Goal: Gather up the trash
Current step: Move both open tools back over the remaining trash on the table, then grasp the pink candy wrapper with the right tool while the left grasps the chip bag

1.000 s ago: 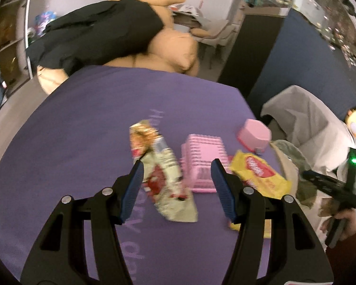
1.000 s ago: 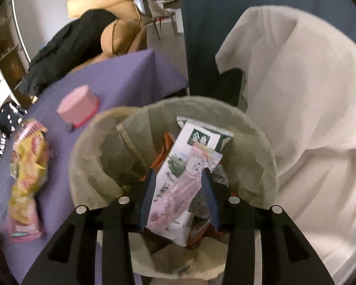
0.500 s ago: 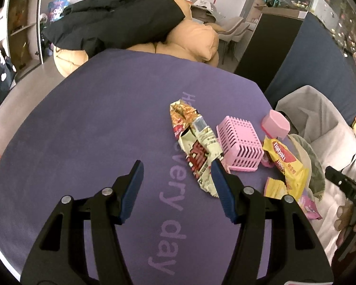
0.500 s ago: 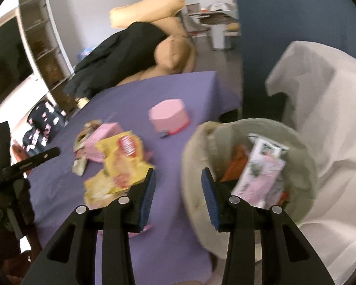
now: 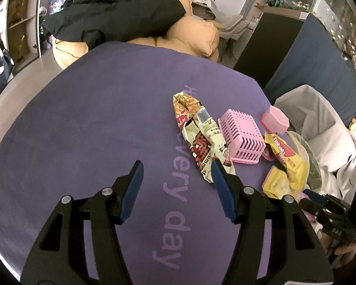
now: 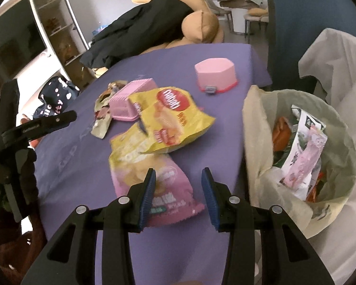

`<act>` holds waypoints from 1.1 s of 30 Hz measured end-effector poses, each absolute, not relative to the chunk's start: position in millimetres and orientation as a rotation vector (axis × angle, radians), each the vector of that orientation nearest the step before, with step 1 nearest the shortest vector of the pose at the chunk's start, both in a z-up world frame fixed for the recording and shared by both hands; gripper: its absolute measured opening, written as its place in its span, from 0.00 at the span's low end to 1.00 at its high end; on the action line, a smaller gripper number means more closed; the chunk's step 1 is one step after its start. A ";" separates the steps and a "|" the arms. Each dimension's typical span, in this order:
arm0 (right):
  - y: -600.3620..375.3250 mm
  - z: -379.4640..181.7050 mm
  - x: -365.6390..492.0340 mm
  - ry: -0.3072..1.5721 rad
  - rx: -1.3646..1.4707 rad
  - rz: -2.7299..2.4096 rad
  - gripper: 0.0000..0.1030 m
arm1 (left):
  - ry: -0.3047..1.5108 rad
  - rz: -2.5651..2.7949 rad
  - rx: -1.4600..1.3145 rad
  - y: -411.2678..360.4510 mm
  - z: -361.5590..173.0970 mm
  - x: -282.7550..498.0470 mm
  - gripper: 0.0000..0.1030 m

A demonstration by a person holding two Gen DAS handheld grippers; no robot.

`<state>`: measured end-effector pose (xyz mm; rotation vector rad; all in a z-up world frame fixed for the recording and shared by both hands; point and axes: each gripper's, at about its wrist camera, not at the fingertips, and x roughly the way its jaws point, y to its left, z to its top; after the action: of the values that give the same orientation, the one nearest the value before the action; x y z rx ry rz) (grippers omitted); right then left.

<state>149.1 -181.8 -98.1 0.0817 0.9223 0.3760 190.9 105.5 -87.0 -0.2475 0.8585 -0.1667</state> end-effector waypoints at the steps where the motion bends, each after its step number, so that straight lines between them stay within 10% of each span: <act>1: -179.2 -98.4 147.9 0.925 0.085 0.382 0.37 | 0.860 -0.168 -0.249 105.4 -87.7 190.6 0.55; 22: -136.6 -96.1 143.3 0.988 -0.075 0.448 0.39 | 0.868 -0.171 -0.262 106.4 -89.6 187.5 0.55; 33: -135.9 -69.7 140.2 0.901 0.001 0.511 0.14 | 0.875 -0.160 -0.277 114.0 -93.6 186.9 0.55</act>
<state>140.2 -135.9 -69.7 0.0015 0.9005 0.5115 186.9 114.0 -93.6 -0.2774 0.8755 -0.1598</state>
